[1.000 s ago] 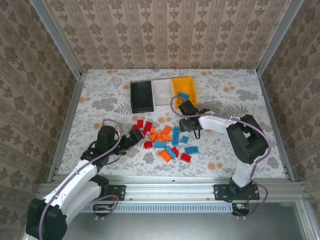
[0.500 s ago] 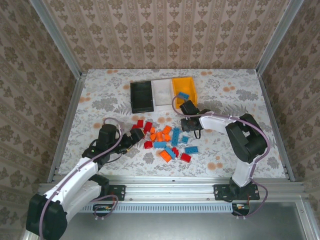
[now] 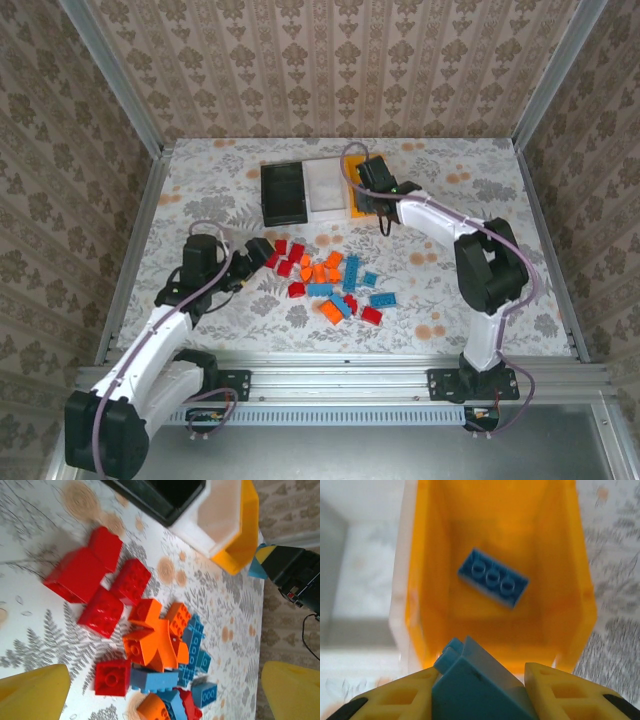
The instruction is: Sort the legos into containers by color
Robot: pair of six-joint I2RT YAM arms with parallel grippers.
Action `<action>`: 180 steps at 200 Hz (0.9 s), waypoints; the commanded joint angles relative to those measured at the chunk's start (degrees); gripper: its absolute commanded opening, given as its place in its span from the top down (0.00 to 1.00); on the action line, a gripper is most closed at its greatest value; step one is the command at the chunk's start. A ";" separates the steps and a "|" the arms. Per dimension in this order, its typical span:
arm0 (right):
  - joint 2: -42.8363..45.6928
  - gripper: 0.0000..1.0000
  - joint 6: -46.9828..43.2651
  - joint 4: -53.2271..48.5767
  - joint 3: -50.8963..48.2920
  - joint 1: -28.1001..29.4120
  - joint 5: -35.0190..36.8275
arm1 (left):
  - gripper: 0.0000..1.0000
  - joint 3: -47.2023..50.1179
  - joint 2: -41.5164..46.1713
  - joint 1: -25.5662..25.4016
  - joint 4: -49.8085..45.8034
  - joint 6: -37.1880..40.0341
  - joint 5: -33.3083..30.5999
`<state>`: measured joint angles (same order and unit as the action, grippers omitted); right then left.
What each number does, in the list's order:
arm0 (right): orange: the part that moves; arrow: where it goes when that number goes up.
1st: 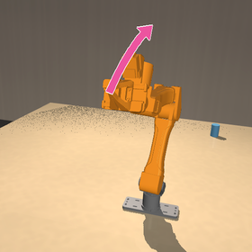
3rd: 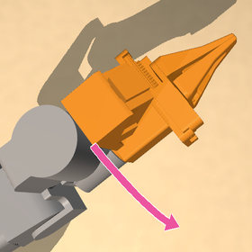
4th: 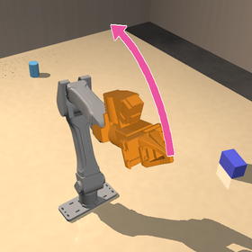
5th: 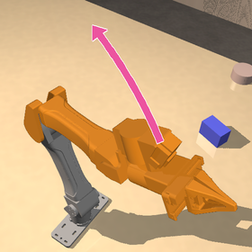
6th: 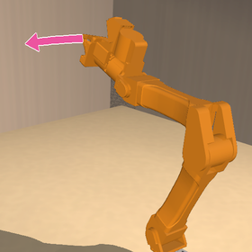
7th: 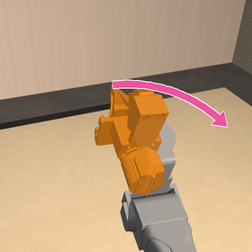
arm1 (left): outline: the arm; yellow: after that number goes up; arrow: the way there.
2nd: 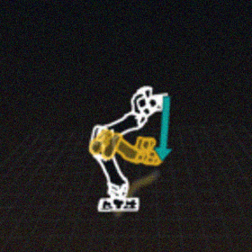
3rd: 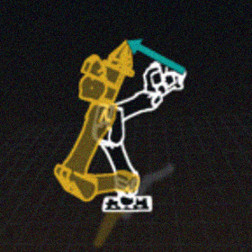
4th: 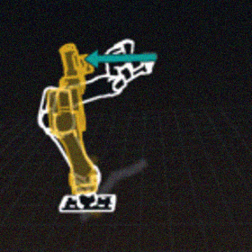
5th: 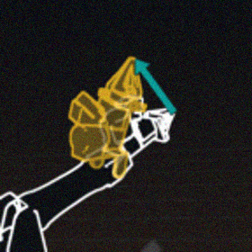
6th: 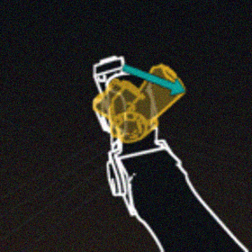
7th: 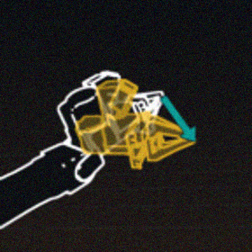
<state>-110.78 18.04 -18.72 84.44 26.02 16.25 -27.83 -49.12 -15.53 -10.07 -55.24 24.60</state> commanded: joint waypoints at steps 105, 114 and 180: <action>-10.14 0.41 -3.84 -5.04 15.68 -2.68 -0.90 | 0.00 -0.35 -1.52 2.43 -1.87 1.47 4.29; -8.29 0.41 -4.08 -4.43 14.35 -1.47 -0.42 | 0.00 -0.38 -1.88 2.35 -1.61 1.39 4.53; 8.71 0.46 4.58 1.70 -6.63 13.21 1.84 | 0.00 3.11 -0.50 2.52 -2.99 0.50 3.35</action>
<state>-106.54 16.91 -19.11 84.23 34.68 18.87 -27.16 -51.42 -13.65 -11.31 -55.24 27.86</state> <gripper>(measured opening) 0.549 0.997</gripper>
